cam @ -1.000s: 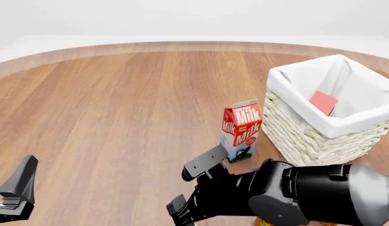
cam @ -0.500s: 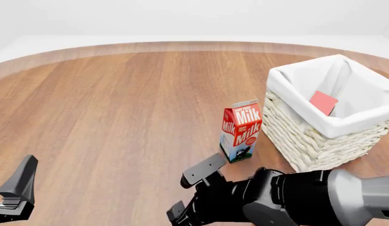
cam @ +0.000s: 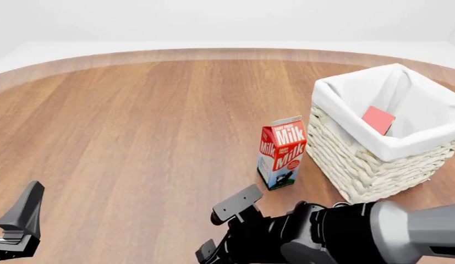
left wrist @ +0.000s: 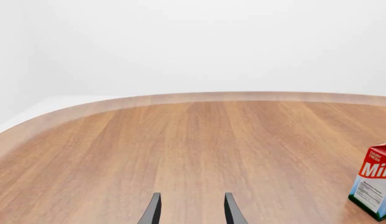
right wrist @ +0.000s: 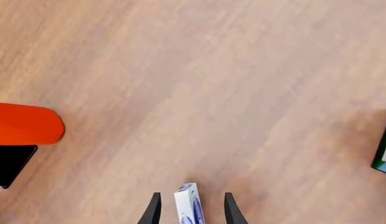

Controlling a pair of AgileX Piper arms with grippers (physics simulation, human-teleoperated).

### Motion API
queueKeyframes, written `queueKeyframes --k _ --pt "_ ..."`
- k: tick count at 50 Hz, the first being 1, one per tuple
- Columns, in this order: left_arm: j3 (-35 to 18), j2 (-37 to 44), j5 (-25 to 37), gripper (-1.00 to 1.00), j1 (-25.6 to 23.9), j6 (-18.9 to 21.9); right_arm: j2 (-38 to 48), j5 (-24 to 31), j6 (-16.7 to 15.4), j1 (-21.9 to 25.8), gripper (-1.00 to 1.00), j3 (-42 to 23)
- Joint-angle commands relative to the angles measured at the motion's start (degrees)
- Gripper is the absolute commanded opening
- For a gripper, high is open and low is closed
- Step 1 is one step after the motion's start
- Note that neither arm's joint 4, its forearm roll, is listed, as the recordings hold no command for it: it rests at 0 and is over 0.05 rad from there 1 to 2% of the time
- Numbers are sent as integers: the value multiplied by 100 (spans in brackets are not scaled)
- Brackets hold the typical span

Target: Pick up the cream cheese box and the butter, and put them in the basket.

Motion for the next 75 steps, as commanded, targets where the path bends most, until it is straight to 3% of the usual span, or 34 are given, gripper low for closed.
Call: queueKeyframes --k 1,16,49,50,64,75 --pt "0 0 0 100 0 0 77 -74 -11 -26 100 25" --pt "0 0 0 100 0 0 600 -487 279 194 100 171" --pt "0 0 0 100 0 0 755 -616 367 204 100 216" --pt "0 0 0 100 0 0 748 -618 367 203 -100 217" --pt "0 0 0 100 0 0 590 -512 223 93 -100 197" --pt "0 0 0 100 0 0 -388 379 -412 -281 -100 -205"
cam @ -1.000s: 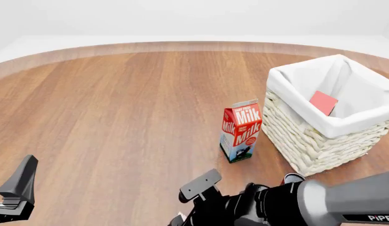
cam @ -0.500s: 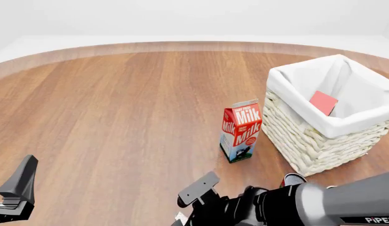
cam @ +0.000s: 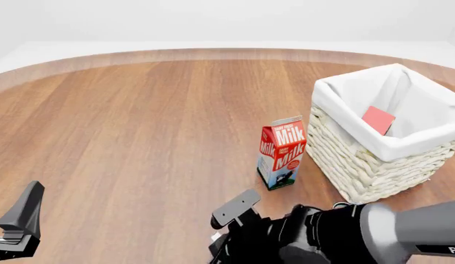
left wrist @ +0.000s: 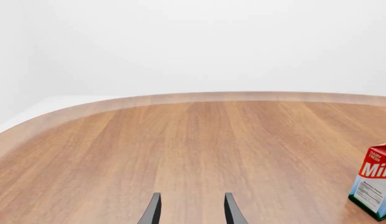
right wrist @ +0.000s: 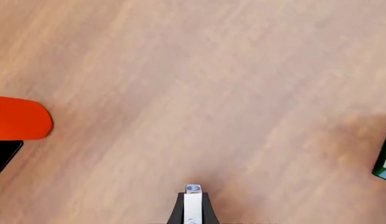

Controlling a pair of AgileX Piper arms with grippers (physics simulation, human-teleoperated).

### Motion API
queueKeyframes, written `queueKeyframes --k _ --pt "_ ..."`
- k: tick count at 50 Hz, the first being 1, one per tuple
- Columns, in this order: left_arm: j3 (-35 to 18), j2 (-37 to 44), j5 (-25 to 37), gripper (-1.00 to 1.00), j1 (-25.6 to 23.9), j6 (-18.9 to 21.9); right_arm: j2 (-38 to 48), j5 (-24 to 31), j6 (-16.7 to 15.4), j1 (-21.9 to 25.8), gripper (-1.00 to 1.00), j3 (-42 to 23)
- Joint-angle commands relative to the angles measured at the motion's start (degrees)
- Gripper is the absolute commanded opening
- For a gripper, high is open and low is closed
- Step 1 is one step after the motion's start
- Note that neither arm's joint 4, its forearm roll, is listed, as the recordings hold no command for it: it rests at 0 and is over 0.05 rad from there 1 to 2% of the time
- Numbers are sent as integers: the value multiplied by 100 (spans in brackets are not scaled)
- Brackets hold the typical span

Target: Pick up the cream cheese box and the butter, and put them in the basket.

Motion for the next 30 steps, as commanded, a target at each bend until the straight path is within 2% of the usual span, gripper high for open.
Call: queueKeyframes --k 1,6,17,24,30 --pt "0 0 0 100 0 0 -654 643 -415 -258 -100 -308" --pt "0 0 0 100 0 0 -937 980 -616 -312 -100 -543" --pt "0 0 0 100 0 0 -1127 1237 -704 -207 -100 -816" --pt "0 0 0 100 0 0 -1654 1772 -1051 -276 -100 -1260" --pt "0 0 0 100 0 0 -1823 1997 -1174 -181 -100 -1516"
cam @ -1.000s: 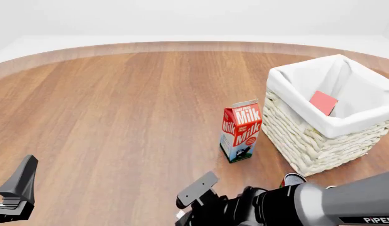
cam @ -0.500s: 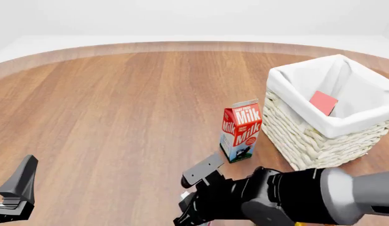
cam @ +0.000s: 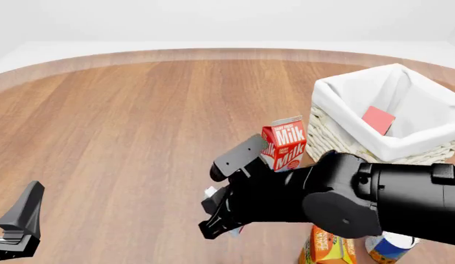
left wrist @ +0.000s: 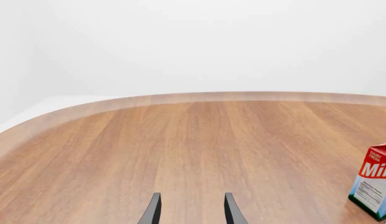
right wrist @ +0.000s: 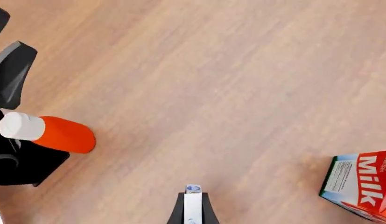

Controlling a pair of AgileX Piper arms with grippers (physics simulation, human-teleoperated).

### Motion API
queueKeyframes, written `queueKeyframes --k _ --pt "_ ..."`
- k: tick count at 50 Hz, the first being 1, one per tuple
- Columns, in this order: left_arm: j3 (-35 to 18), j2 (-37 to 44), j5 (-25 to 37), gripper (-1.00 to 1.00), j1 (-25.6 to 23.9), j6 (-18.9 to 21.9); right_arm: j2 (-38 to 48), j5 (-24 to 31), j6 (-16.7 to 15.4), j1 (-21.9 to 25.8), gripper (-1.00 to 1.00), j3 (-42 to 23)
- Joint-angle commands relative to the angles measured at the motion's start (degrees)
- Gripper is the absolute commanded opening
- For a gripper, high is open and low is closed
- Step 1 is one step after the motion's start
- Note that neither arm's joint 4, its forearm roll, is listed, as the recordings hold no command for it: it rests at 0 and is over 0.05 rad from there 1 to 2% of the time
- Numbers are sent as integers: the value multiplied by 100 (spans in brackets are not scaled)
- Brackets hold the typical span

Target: Pick up the cream cheese box and the butter, and put them in the basket.

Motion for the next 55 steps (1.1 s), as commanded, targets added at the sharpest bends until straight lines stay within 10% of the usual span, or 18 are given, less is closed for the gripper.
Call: queueKeyframes --k 1,18,55 --pt "0 0 0 100 0 0 -472 514 -270 36 -100 -511" --pt "0 0 0 100 0 0 -1086 1014 -739 -179 -100 -958" --pt "0 0 0 100 0 0 -2831 2020 -1456 -2195 -100 -1606"
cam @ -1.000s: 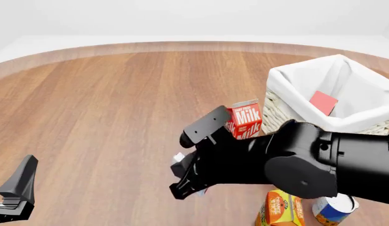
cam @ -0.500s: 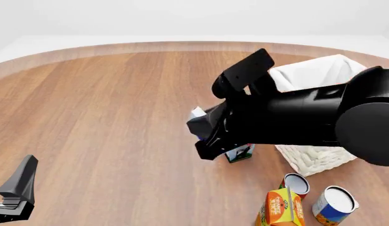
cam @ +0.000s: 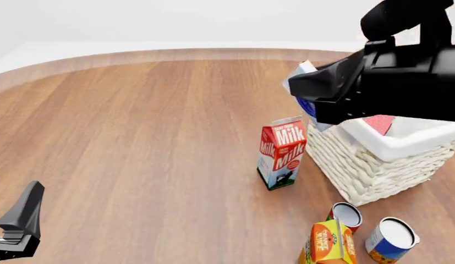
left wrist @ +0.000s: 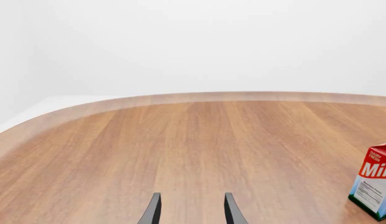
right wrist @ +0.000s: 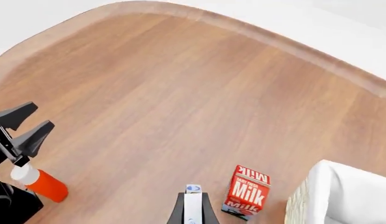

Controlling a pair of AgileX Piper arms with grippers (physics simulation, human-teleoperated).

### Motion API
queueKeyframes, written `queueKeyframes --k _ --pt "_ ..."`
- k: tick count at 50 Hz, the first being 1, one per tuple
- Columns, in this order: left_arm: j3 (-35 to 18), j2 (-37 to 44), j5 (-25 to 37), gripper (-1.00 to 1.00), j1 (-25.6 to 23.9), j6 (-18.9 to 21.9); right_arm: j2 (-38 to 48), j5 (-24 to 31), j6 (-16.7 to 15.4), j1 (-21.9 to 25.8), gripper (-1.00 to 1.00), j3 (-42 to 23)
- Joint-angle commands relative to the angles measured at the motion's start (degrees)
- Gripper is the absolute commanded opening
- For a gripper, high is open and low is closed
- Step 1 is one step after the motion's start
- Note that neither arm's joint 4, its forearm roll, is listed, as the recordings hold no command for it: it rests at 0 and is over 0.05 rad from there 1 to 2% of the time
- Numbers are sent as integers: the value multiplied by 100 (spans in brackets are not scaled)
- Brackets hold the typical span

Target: Pick up the cream cheese box and the butter, and put them in the basket.

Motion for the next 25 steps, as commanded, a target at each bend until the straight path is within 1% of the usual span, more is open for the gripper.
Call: queueKeyframes --k 1,3,5,6,8,9,12,13,16,17,19,21,22,23,24,25 --pt "0 0 0 100 0 0 -457 174 -218 -704 -100 -177" --pt "0 0 0 100 0 0 -509 196 -136 -885 -100 -234" --pt "0 0 0 100 0 0 -551 197 -233 -1058 -100 -240" --pt "0 0 0 100 0 0 -554 199 -185 -1126 -100 -253" --pt "0 0 0 100 0 0 -566 174 -227 -1286 -100 -238" --pt "0 0 0 100 0 0 -557 169 -162 -1336 -100 -239" --pt "0 0 0 100 0 0 -569 103 -234 -1579 -100 -174" --pt "0 0 0 100 0 0 -558 80 -179 -1667 -100 -167" --pt "0 0 0 100 0 0 -609 108 -161 -1765 -100 -155" --pt "0 0 0 100 0 0 -678 162 -140 -1883 -100 -163" --pt "0 0 0 100 0 0 -706 220 -146 -1903 -100 -186" --pt "0 0 0 100 0 0 -778 319 -159 -2056 -100 -205" --pt "0 0 0 100 0 0 -802 350 -217 -2142 -100 -224" --pt "0 0 0 100 0 0 -826 402 -218 -2172 -100 -249" --pt "0 0 0 100 0 0 -842 442 -145 -2264 -100 -284" --pt "0 0 0 100 0 0 -838 440 -175 -2306 -100 -289"
